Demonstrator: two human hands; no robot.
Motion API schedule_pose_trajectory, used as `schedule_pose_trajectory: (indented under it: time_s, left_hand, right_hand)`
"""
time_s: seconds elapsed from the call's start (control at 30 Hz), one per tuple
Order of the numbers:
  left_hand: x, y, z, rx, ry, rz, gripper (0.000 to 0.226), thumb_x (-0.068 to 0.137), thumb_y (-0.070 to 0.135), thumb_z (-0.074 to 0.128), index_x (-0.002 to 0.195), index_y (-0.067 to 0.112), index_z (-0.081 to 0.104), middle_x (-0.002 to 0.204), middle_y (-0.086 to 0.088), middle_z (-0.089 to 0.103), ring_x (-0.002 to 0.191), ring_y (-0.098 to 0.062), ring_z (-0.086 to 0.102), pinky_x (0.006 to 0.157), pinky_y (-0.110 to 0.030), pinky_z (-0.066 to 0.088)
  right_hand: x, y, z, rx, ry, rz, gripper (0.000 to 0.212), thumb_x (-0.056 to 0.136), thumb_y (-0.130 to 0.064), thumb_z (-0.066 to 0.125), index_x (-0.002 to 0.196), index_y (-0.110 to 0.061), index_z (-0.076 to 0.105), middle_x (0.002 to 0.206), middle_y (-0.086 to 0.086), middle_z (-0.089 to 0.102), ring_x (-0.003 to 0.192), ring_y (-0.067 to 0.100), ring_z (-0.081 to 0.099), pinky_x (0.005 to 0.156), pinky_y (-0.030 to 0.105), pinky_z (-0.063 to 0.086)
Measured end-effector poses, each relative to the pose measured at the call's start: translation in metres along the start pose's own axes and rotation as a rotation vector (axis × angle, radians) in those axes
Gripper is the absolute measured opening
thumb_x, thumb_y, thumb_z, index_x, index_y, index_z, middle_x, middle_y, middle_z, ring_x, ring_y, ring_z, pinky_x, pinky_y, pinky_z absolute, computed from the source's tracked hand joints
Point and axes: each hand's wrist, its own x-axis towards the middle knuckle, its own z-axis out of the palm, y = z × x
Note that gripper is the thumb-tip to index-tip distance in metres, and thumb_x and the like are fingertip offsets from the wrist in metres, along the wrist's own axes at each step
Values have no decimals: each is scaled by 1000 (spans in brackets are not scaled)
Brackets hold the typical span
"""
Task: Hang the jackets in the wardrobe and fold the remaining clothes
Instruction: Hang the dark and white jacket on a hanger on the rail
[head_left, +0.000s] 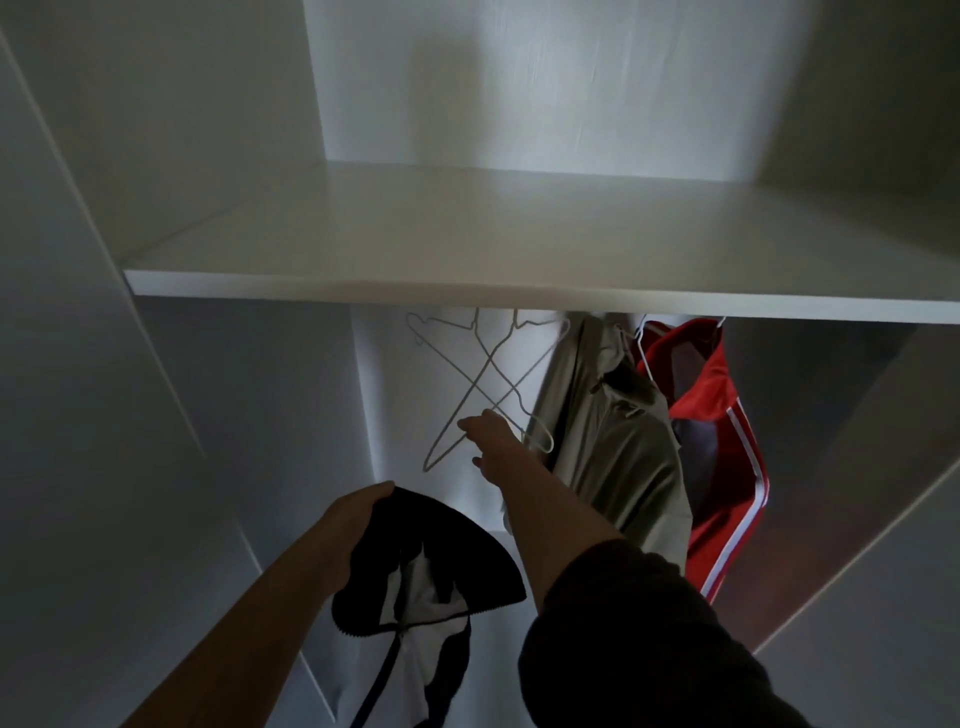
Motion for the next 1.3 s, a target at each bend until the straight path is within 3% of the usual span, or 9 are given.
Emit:
schedule_pose_trajectory:
  time_s: [0.13, 0.23, 0.5, 0.63, 0.77, 0.93, 1.0, 1.1, 1.3]
  left_hand:
    - [1, -2, -12, -18, 17, -27, 31, 93, 29, 55, 84, 1, 67, 72, -14, 68, 59, -24, 65, 57, -30, 48]
    - [2, -4, -16, -30, 24, -58, 30, 93, 29, 54, 84, 3, 64, 75, -15, 64, 61, -25, 61, 61, -32, 47]
    - [3, 7, 16, 63, -56, -91, 31, 93, 32, 56, 78, 5, 64, 73, -11, 63, 62, -23, 59, 59, -30, 46]
    - [5, 14, 10, 75, -42, -78, 31, 94, 30, 55, 91, 2, 67, 76, -12, 68, 61, -23, 64, 54, -26, 49]
    - [11, 18, -8, 42, 13, -35, 30, 95, 28, 53, 97, 1, 66, 85, -13, 66, 70, -26, 61, 62, -32, 47]
    - [20, 19, -24, 29, 78, -2, 29, 93, 29, 57, 86, 4, 69, 70, -10, 71, 58, -21, 66, 56, -28, 48]
    - [21, 20, -25, 18, 84, -6, 29, 93, 31, 58, 85, 6, 69, 66, -8, 71, 53, -18, 67, 52, -26, 48]
    - [24, 22, -22, 27, 66, 24, 28, 93, 31, 57, 86, 7, 69, 68, -7, 72, 58, -19, 67, 58, -29, 48]
    - [27, 20, -2, 43, -4, -2, 30, 93, 32, 57, 85, 5, 68, 70, -10, 71, 59, -21, 66, 57, -28, 48]
  right_hand:
    - [11, 2, 5, -53, -64, -9, 27, 94, -15, 54, 120, -7, 58, 127, 11, 56, 114, 20, 56, 98, 38, 34]
    - [5, 3, 4, -3, -46, -14, 12, 94, -18, 57, 83, -17, 61, 84, 0, 62, 77, 9, 59, 94, 39, 31]
    - [-10, 7, -28, 126, -8, -35, 21, 97, -20, 50, 116, -14, 58, 111, 1, 59, 107, 16, 53, 97, 39, 36]
    - [0, 4, -2, 376, -61, -21, 19, 100, -9, 42, 101, -5, 61, 98, 7, 55, 103, 25, 51, 99, 38, 38]
    - [16, -7, 23, 416, -45, -46, 29, 102, -5, 38, 125, 4, 54, 129, 18, 51, 131, 30, 42, 109, 39, 34]
    - [28, -10, 39, 382, -47, -22, 18, 97, -8, 46, 83, -13, 56, 85, 7, 58, 81, 22, 57, 90, 40, 42]
    - [26, -5, 36, 410, -25, -25, 16, 97, -9, 48, 83, -10, 56, 65, 4, 49, 57, 17, 49, 70, 34, 49]
    - [15, 3, 18, 395, 46, -60, 25, 101, -16, 41, 80, -9, 53, 46, -4, 37, 35, 8, 31, 40, 20, 34]
    - [-23, 42, -65, -86, 291, -221, 26, 98, -13, 45, 75, -13, 59, 53, -1, 43, 46, 10, 37, 42, 19, 33]
